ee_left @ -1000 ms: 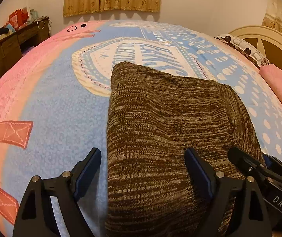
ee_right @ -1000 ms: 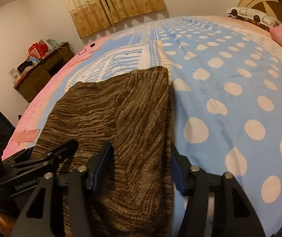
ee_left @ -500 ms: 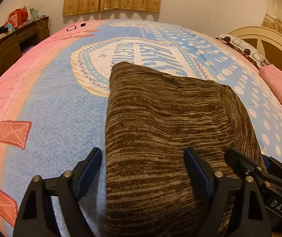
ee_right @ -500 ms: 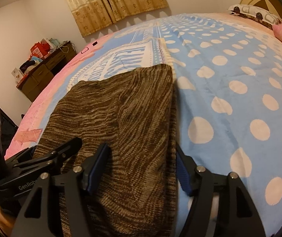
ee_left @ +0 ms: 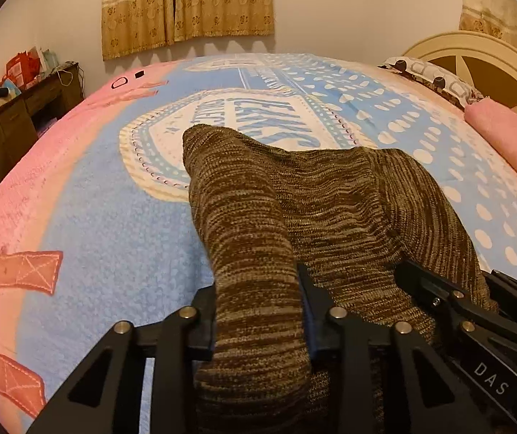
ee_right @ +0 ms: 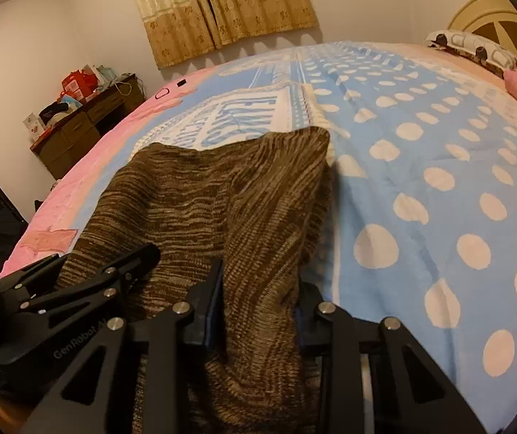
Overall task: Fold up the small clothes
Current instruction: 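Lift the brown sweater with both tools and carry it along the bed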
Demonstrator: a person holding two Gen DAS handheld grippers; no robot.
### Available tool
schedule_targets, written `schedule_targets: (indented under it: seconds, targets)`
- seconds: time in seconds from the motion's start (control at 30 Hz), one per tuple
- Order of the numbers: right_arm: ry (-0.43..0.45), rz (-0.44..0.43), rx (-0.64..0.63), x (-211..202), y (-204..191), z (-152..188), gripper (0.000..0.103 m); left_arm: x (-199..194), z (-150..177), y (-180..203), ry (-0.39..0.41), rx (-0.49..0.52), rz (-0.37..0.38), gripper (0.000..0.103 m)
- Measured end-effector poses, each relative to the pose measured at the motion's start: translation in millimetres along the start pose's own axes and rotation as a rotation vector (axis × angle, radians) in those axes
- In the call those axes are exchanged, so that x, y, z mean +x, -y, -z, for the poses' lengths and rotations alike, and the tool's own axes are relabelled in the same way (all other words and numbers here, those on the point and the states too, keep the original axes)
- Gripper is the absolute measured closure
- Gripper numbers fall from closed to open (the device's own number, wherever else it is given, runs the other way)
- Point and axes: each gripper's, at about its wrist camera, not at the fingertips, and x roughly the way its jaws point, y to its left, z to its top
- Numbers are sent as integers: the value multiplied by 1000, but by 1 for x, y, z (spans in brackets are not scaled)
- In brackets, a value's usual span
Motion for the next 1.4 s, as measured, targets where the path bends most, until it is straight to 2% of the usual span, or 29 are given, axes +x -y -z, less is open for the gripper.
schedule_targets:
  seconds: [0.2,0.4,0.67,0.77,0.87,0.9,1.0,1.07,1.13,1.17,1.23,1.27,1.3,1.33,1.4]
  targets:
    - [65,49,-31,-10,-9,2,73,-10,-2,-7,-23,-32,48,75]
    - [126,91,-77,-29,-25,6,74,-32,6,-6,-53,-27,61,76]
    - [57,11,19,-66,-30,31,74,-69,46,-2,-131,37,79,75]
    - [7,-22,53,-79,-29,51,74,-69,57,1,-145,59,57,67]
    - [-22,-7,58,-75,-26,65,69,-66,55,-1,-160,42,38,52]
    - [-27,-8,77,-72,-23,66,62,-64,54,-2,-166,41,30,45]
    - [-13,-55,172,-70,-9,58,39,-53,48,-6,-181,9,30,32]
    - [4,-64,209,-63,-2,49,37,-46,47,-10,-193,-28,45,28]
    - [-23,-75,232,-52,0,45,37,-40,47,-18,-200,-86,90,28]
    - [-43,-89,252,-44,3,44,37,-39,47,-19,-195,-99,101,28]
    - [-37,-98,247,-40,2,47,40,-43,48,-15,-169,-74,125,47]
    - [-35,-83,229,-39,0,47,45,-47,48,-11,-155,-56,126,58]
    - [-34,-60,208,-40,-3,48,60,-53,49,-5,-131,-23,100,70]
    - [-38,-68,192,-40,-5,49,67,-56,49,-2,-119,-5,94,72]
    - [-29,-50,164,-44,-13,51,71,-64,50,2,-102,23,77,74]
